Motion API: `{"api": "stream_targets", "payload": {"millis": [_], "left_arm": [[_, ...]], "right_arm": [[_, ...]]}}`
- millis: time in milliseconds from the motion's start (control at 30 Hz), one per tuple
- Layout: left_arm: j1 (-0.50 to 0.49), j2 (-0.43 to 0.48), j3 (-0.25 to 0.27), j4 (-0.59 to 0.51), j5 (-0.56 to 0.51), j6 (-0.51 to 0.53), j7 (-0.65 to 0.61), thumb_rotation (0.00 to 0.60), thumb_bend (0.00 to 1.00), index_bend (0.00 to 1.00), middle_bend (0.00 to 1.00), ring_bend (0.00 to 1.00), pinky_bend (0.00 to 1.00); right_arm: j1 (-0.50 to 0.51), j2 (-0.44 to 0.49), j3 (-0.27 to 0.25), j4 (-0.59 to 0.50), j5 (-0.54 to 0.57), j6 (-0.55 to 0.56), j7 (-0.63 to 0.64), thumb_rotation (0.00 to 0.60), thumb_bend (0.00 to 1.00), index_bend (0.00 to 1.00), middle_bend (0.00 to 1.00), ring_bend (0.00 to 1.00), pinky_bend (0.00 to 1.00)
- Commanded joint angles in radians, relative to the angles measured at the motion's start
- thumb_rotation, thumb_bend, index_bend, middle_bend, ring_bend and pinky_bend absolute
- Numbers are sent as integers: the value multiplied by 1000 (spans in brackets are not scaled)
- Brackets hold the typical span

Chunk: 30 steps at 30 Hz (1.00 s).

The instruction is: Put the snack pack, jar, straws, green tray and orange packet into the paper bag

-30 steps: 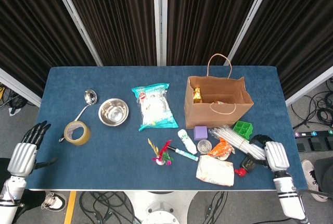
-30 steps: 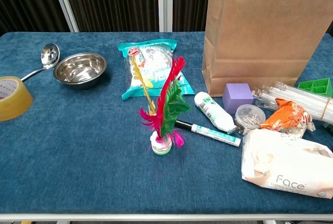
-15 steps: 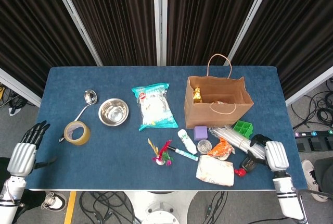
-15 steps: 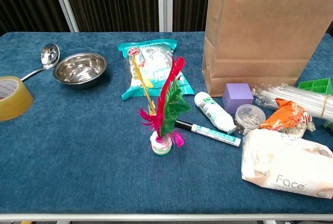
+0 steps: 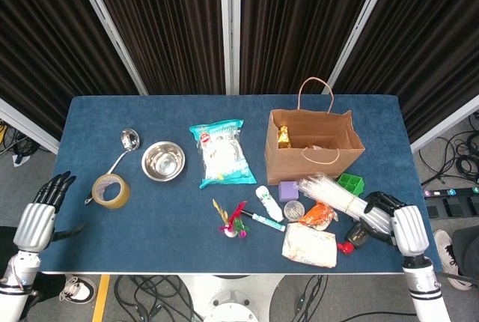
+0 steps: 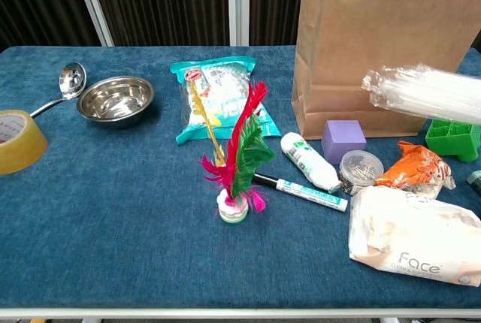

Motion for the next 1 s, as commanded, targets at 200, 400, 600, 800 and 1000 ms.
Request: {"api": "stream_targets", "payload": {"millis": [200, 400, 600, 800, 1000], "left_arm": [[-1, 13, -2, -29, 4, 10, 22, 600, 49, 100, 143, 12, 155], [0, 23, -4, -39, 0, 11, 28, 600, 49, 100, 143, 12, 156], [-1, 27, -9, -49, -6, 10, 16, 600, 49, 100, 143, 12, 156], [1, 25, -12, -41, -11, 11, 2, 600, 49, 100, 143, 12, 156], [0, 22, -15, -34, -12, 13, -10, 600, 48, 100, 143, 12, 155]], "right_arm": [[38, 151, -33, -300, -197, 58, -167, 600, 442, 678, 527, 488, 706], [73, 223, 29, -505, -275, 82, -318, 600, 441, 678, 526, 487, 706], [111, 311, 134, -701, -274, 50, -493, 600, 443, 678, 526, 487, 708], [163, 351, 278, -752, -142, -18, -700, 600, 442, 678, 526, 488, 708], [236, 394, 361, -713, 13, -154, -814, 600, 442, 678, 526, 489, 708]]}}
